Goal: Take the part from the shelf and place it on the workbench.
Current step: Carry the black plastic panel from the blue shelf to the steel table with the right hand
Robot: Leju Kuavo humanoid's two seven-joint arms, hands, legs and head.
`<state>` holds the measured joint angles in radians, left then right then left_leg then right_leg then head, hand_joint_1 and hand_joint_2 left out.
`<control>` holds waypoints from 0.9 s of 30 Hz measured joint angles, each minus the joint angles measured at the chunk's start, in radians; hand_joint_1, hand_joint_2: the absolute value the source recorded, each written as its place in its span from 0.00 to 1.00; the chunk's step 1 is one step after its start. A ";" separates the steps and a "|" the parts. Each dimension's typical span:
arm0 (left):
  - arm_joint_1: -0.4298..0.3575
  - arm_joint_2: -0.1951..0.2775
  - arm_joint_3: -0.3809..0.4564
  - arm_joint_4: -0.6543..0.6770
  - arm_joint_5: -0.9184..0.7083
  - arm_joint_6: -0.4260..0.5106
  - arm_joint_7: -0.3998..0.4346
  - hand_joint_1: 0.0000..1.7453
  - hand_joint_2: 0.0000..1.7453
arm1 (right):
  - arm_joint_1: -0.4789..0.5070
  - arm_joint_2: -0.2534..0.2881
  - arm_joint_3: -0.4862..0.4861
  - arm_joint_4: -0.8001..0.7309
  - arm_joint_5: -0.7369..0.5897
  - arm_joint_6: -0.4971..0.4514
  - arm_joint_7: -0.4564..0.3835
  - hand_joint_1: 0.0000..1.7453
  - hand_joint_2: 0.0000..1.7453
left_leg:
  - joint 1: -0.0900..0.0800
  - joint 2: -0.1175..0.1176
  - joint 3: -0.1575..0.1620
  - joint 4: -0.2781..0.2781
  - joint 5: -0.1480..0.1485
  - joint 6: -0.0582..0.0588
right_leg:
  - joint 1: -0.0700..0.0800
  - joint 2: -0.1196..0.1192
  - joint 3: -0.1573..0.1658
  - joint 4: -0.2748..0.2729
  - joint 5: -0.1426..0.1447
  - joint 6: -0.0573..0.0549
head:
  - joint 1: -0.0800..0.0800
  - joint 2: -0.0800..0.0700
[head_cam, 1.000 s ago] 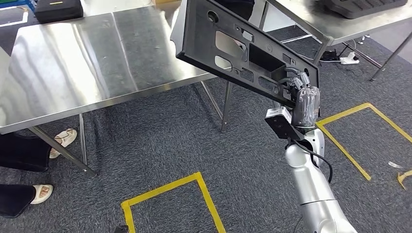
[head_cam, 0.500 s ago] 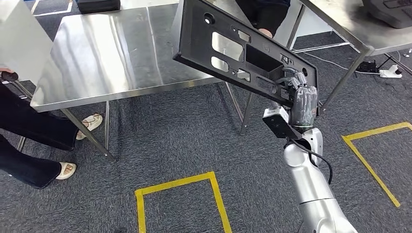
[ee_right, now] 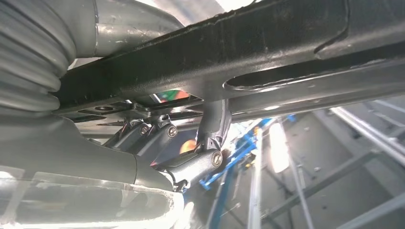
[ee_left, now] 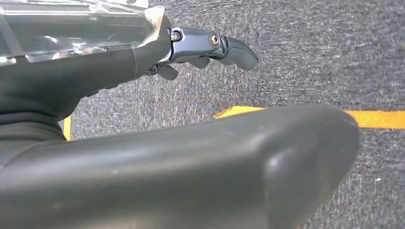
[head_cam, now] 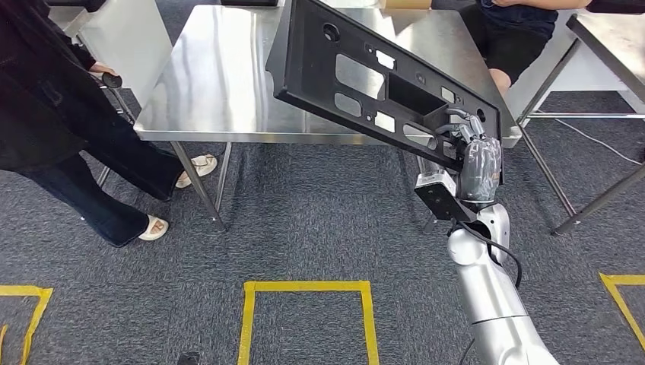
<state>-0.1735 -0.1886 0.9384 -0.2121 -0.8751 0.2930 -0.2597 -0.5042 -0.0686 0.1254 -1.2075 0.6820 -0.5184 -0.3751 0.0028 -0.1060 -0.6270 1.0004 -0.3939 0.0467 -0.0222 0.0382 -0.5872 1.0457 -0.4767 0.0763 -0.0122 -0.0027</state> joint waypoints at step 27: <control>-0.001 0.008 0.001 0.000 0.008 0.000 0.004 0.00 0.00 | -0.017 -0.001 0.004 0.039 -0.108 0.011 -0.067 1.00 1.00 | 0.006 0.091 0.002 -0.003 -0.009 0.003 | 0.003 -0.042 -0.114 0.236 -0.097 -0.015 | 0.000 0.000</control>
<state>-0.1741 -0.1804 0.9393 -0.2121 -0.8672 0.2935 -0.2553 -0.5211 -0.0695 0.1294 -1.1686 0.5744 -0.5077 -0.4418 0.0084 -0.0151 -0.6253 0.9975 -0.4032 0.0494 -0.0190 -0.0037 -0.7010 1.2821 -0.5736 0.0609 -0.0125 -0.0027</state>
